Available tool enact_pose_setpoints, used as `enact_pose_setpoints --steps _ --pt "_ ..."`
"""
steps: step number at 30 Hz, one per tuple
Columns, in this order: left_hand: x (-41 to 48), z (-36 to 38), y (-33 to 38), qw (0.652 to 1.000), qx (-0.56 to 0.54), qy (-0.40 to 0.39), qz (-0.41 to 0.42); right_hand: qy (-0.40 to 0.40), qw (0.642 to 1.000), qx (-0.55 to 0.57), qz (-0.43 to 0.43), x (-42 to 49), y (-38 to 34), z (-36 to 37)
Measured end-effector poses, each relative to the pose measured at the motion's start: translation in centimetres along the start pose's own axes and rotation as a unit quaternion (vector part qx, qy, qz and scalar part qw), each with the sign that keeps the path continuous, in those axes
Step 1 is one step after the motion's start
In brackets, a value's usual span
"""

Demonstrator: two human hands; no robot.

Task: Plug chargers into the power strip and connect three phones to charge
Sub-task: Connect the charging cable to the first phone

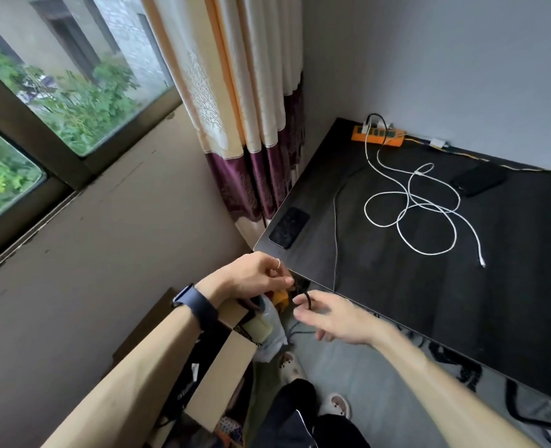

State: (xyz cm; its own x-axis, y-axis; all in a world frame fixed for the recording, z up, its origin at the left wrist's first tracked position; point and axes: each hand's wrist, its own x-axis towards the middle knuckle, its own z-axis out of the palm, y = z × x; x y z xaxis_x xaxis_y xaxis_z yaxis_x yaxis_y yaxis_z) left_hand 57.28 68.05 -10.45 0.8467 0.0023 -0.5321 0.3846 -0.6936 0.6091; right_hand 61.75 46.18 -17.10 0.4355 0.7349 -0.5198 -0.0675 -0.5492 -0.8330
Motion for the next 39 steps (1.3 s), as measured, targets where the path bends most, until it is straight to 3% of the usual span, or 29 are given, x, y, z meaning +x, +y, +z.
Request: enact_pose_setpoints --steps 1,3,5,7,9,10,13,16,19,23,27,30,35,39 --pt "-0.1 0.4 0.3 1.0 0.007 0.017 0.006 0.04 0.999 0.004 -0.02 0.1 -0.5 0.5" --pt "0.4 1.6 0.3 0.992 -0.004 0.124 0.007 0.13 0.99 -0.015 -0.052 0.2 -0.6 1.2" --pt "0.8 2.9 -0.3 0.972 -0.048 0.217 -0.07 0.177 0.979 -0.069 -0.077 0.0 -0.1 1.5" --pt "0.9 4.6 -0.9 0.954 -0.206 0.105 -0.19 0.174 0.973 -0.128 -0.087 -0.5 0.7 1.8" --pt "1.4 7.0 -1.5 0.889 -0.398 -0.032 -0.225 0.152 0.969 -0.174 -0.091 -1.1 1.9 2.5" --pt "1.8 7.9 -1.6 0.852 -0.472 -0.048 -0.22 0.143 0.966 -0.194 -0.091 -1.4 2.4 2.9" --pt "3.6 9.4 -0.5 0.741 -0.634 0.031 -0.22 0.14 0.959 -0.234 -0.075 -2.7 4.4 3.3" --pt "5.1 8.6 0.6 0.68 -0.696 0.096 -0.211 0.123 0.962 -0.241 -0.042 -4.1 6.4 3.6" --pt "5.9 7.4 0.6 0.692 -0.68 0.127 -0.205 0.105 0.966 -0.237 -0.01 -5.1 7.9 4.3" --pt "6.9 6.5 -0.4 0.739 -0.62 0.154 -0.212 0.108 0.97 -0.219 0.015 -5.2 9.1 4.9" --pt "7.4 4.6 -2.0 0.738 -0.598 0.256 -0.182 0.086 0.97 -0.228 0.023 -4.6 9.8 5.0" --pt "6.9 3.0 -2.6 0.786 -0.532 0.285 -0.135 0.053 0.969 -0.236 0.051 -4.0 11.1 5.1" --pt "4.5 3.5 -1.2 0.886 -0.411 0.204 -0.059 0.027 0.975 -0.207 0.082 -1.3 10.9 3.5" --pt "2.9 6.1 -0.4 0.916 -0.381 0.117 -0.037 0.104 0.993 0.03 0.05 0.4 7.6 1.0"
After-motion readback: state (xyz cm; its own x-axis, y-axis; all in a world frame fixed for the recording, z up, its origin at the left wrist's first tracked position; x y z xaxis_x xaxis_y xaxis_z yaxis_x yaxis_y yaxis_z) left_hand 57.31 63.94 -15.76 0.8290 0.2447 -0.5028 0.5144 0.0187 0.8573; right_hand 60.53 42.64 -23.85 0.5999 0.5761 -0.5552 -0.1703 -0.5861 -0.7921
